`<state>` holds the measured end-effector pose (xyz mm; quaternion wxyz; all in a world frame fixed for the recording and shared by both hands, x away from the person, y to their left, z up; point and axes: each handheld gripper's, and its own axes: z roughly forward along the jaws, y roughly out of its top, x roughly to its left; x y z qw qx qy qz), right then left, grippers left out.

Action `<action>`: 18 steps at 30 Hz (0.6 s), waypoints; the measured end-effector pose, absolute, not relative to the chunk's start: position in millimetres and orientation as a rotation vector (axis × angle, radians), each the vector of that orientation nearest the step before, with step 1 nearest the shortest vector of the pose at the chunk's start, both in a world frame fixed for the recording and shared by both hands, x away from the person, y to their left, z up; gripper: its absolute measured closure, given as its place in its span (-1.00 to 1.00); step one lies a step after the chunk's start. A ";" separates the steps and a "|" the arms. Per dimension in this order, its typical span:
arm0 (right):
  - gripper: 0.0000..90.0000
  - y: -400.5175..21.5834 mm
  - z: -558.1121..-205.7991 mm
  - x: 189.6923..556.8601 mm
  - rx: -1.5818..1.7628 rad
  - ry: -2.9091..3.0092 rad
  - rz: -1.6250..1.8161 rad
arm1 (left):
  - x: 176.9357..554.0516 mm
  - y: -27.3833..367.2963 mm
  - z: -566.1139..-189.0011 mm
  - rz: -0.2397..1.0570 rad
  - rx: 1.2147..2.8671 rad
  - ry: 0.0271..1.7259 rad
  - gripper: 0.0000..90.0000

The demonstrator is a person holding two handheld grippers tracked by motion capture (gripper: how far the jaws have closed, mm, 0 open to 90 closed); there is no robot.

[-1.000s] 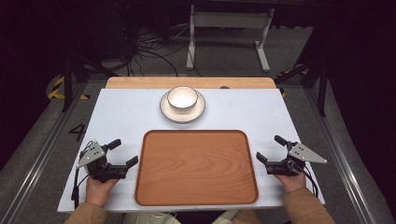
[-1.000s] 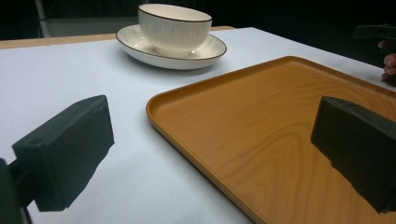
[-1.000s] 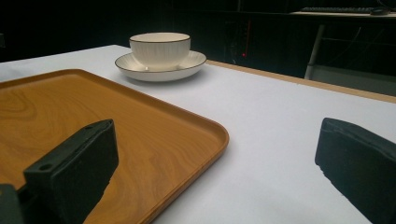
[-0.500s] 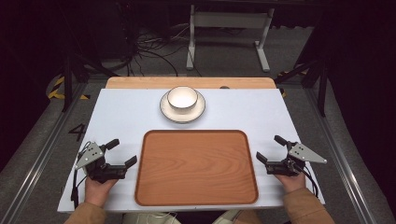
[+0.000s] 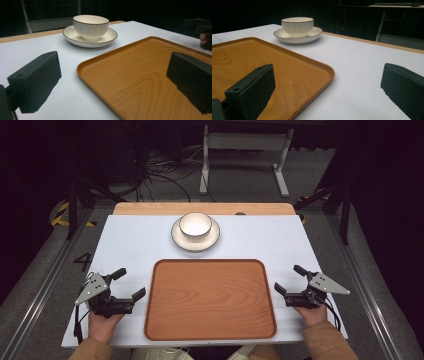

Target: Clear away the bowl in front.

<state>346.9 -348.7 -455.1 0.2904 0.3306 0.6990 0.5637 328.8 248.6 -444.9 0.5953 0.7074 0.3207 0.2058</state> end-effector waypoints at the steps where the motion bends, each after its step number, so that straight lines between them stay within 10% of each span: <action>1: -1.00 -348.6 -455.1 346.9 0.882 1.865 1.503 | 328.0 248.0 -443.8 0.475 1.643 0.744 -0.99; 18: -1.00 -348.8 -455.0 347.2 0.886 1.867 1.502 | 322.5 237.0 -429.7 0.457 1.641 0.682 -0.99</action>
